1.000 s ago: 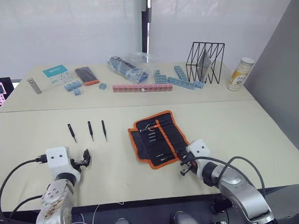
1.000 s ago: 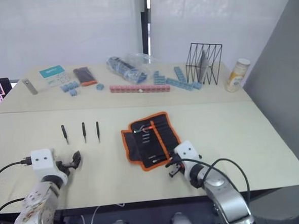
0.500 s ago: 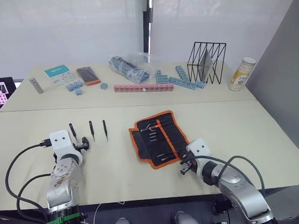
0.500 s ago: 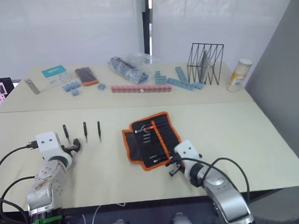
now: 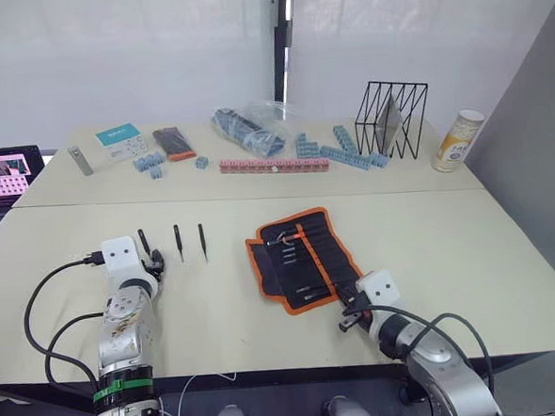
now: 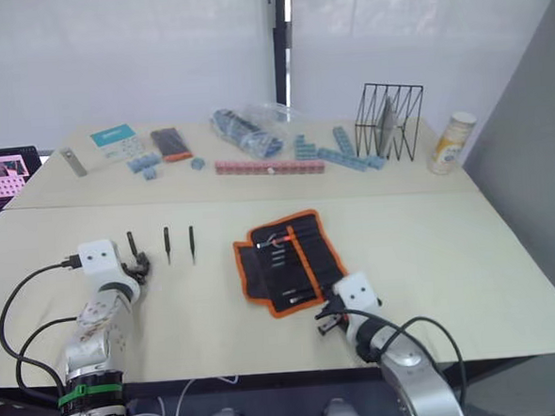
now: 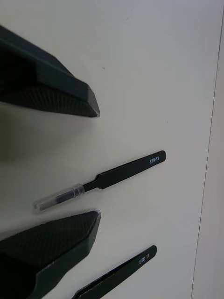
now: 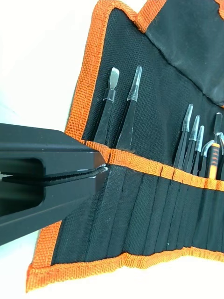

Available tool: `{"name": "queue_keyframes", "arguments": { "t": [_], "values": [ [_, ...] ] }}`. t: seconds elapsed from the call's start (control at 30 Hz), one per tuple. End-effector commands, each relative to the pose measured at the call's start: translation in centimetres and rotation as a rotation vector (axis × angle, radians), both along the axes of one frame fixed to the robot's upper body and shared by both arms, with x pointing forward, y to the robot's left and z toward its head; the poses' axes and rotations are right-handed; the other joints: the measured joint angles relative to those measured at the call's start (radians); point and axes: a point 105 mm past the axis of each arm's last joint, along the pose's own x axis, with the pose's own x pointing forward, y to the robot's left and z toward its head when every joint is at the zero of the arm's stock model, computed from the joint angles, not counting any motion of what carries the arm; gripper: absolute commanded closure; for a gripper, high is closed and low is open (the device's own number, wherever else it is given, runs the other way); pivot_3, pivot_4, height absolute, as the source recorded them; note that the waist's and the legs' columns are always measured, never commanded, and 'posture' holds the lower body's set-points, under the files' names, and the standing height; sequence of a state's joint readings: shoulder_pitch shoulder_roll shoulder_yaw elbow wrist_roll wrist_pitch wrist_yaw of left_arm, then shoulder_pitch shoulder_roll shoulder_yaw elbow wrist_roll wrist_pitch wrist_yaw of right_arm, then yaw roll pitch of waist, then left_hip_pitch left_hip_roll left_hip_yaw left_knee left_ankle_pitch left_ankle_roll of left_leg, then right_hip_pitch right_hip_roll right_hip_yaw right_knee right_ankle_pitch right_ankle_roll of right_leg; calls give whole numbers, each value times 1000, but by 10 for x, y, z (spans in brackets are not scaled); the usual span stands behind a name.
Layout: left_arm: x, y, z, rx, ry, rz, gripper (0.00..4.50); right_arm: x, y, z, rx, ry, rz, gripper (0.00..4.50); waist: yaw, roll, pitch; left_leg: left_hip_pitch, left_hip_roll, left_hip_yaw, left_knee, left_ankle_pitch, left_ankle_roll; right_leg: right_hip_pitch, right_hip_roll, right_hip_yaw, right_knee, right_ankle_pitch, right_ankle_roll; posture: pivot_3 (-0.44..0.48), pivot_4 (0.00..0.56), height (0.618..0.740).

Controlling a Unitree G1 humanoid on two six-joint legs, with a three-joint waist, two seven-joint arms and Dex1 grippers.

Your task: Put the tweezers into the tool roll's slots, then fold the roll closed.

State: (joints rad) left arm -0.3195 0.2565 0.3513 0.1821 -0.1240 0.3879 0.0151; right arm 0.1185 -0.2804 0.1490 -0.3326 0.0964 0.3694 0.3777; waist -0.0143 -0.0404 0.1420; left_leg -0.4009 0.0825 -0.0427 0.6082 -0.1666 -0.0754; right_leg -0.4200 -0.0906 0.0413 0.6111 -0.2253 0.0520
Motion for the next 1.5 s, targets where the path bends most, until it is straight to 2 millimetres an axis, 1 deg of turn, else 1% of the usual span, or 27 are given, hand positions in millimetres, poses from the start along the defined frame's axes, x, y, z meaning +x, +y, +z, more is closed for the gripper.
{"name": "queue_keyframes", "arguments": {
  "t": [0.03,0.1,0.2,0.33,0.47,0.57,0.63,0.7,0.77,0.8,0.83,0.9,1.0,1.13,1.2,1.23,1.3,1.4,1.5],
  "values": [
    [2,-2,-13,-31,48,-8,2839,-13,2,-36,-27,152,12,4500,0,0,0,0,0,0,0,0,0,0,0,0,0,0,0,0,150,721],
    [4,-2,-12,-34,45,-10,3563,-13,2,-36,-29,155,17,4500,0,0,0,0,0,0,0,0,0,0,0,0,0,0,0,0,150,721],
    [8,-4,-10,-31,38,-21,4488,-13,4,-34,-33,158,28,4500,2,0,0,0,0,0,0,0,0,0,0,0,0,0,0,0,150,721],
    [9,-2,-7,-28,29,-28,4488,-11,5,-31,-41,156,39,4500,1,0,-1,0,0,0,0,0,0,0,0,0,-1,0,0,0,150,721],
    [8,6,1,-16,9,-20,4488,-7,6,-26,-57,154,42,4500,0,0,0,1,0,0,0,0,0,-1,0,0,-1,0,0,0,150,721],
    [6,16,17,3,-43,-6,4488,-5,6,-23,-62,156,41,4500,0,-1,0,0,0,0,0,0,0,-2,0,-1,-1,0,0,0,150,721],
    [5,18,31,58,-75,-26,4488,-6,6,-23,-62,157,41,4500,-4,-3,1,0,0,0,0,0,0,-2,0,-1,-1,0,0,0,150,721],
    [4,15,51,141,-116,-85,4488,-7,6,-22,-62,158,42,4500,-8,-6,3,-2,0,0,-1,0,0,-3,0,-1,-1,0,0,0,150,721],
    [2,9,66,157,-156,-146,4488,-7,6,-21,-62,159,41,4500,-9,-9,4,-6,0,0,-2,0,0,-4,0,-1,-1,0,0,0,150,721],
    [2,1,77,185,-184,-213,4488,-7,6,-21,-63,160,41,4500,-8,-9,5,-6,0,0,-3,0,0,-4,0,-1,-1,0,0,0,150,721],
    [2,-4,84,208,-200,-261,4488,-7,6,-21,-64,161,40,4500,-7,-9,5,-6,0,0,-3,-1,-1,-3,0,-1,-1,0,0,0,150,721],
    [2,-23,101,231,-228,-405,4488,-8,4,-25,-78,188,31,4500,-5,-9,5,-6,0,0,-3,-2,-3,-4,0,-1,-1,0,0,0,150,721],
    [2,-56,115,247,-211,-651,4488,-9,2,-30,-80,240,19,4500,-3,-9,6,-6,1,0,-4,-3,-4,-4,0,-1,-1,0,0,0,150,721],
    [-4,-110,124,223,-146,-1008,4488,-12,4,-34,-76,279,35,4500,-3,-9,8,-5,1,0,-3,-3,-5,-4,0,-1,-3,0,0,0,150,721],
    [-14,-137,121,227,-80,-1199,4488,-13,6,-36,-76,291,42,4500,-4,-10,8,-5,1,0,-2,-3,-5,-5,0,-1,-4,0,0,0,150,721],
    [-17,-145,118,230,-53,-1261,4488,-14,6,-36,-76,298,44,4500,-6,-9,8,-5,1,0,-3,-3,-5,-4,0,-1,-5,0,0,0,150,721],
    [-24,-162,104,264,49,-1380,4488,-15,6,-40,-78,318,37,4500,-10,-10,8,-5,1,1,-3,-4,-6,-3,-1,-1,-6,0,0,0,150,721],
    [-29,-176,91,294,143,-1474,4488,-16,4,-43,-82,332,18,4500,-13,-11,7,-6,1,1,-3,-4,-6,-2,0,0,-6,0,0,0,150,721],
    [-32,-181,81,326,228,-1507,4488,-15,3,-44,-82,338,4,4500,-15,-12,7,-6,1,1,-3,-4,-5,-3,0,0,-4,0,0,0,150,721]
  ]
}}
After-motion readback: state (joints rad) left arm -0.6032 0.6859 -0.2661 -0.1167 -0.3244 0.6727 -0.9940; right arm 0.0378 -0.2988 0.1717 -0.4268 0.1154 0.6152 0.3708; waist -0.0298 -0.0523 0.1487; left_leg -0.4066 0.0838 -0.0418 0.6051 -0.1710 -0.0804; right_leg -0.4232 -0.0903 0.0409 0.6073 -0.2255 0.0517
